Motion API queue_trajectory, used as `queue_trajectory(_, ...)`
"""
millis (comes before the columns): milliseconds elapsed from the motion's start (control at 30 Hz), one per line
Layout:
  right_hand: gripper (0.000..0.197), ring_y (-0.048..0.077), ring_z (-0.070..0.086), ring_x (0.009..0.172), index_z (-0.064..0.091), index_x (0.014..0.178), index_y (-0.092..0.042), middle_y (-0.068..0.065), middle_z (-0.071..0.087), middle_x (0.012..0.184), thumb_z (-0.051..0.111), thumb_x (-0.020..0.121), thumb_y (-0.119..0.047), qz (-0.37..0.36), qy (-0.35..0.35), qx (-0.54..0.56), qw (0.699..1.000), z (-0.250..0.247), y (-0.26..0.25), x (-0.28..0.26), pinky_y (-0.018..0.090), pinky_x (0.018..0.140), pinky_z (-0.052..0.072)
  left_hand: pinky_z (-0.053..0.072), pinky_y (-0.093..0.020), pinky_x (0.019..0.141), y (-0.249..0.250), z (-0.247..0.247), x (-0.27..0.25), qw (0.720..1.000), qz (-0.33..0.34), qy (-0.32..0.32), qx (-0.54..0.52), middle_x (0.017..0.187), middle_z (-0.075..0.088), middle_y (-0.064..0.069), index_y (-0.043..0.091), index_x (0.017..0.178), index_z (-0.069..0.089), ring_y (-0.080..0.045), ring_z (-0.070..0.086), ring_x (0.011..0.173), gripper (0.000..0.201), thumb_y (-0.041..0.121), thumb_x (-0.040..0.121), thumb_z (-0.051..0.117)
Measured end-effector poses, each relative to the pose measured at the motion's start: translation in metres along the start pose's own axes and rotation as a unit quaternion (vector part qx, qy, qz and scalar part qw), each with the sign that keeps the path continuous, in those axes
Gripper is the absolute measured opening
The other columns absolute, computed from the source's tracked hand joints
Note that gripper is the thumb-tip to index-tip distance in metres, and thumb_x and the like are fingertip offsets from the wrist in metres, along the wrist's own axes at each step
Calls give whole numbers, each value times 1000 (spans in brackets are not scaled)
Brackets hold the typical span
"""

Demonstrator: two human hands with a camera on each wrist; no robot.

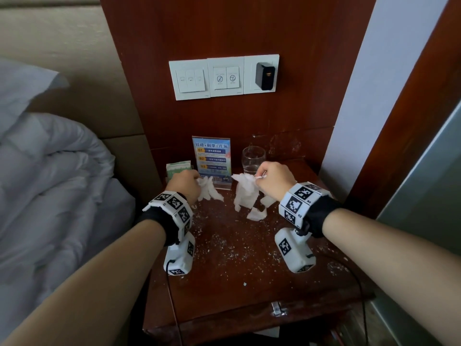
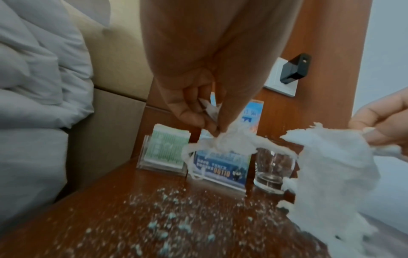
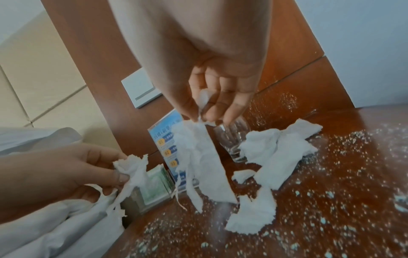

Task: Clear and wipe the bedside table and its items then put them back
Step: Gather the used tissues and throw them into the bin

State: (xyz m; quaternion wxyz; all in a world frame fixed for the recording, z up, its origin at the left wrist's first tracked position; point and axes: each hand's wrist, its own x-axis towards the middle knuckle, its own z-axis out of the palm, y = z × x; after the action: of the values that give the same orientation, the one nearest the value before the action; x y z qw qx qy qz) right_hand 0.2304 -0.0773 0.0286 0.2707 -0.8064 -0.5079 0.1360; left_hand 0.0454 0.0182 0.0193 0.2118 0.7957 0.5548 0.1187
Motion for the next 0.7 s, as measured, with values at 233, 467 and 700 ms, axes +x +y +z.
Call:
queue_trajectory(233,12,26,62,95,64,91,-18,6,66,107,54,88,-12,2,-7,-15,1000,-20,10,-33,30,77,48,43,-27,61,17,1,-30,999,19,24,-9,112,64,-13,14,120,60,-21,56,77,34,7,91,45)
queue_trajectory(467,13,27,62,96,64,90,-18,7,66,108,52,90,-12,11,21,-22,999,-30,42,-89,27,73,45,48,-31,69,34,24,-81,999,41,19,-10,108,64,-15,11,117,61,-28,60,85,33,6,89,45)
queue_trajectory(700,14,26,62,94,60,83,-20,6,66,104,51,88,-10,14,72,-9,997,-77,55,-157,35,83,52,43,-30,67,72,20,-138,994,97,38,-26,102,63,-15,9,112,62,-26,54,80,30,6,91,41)
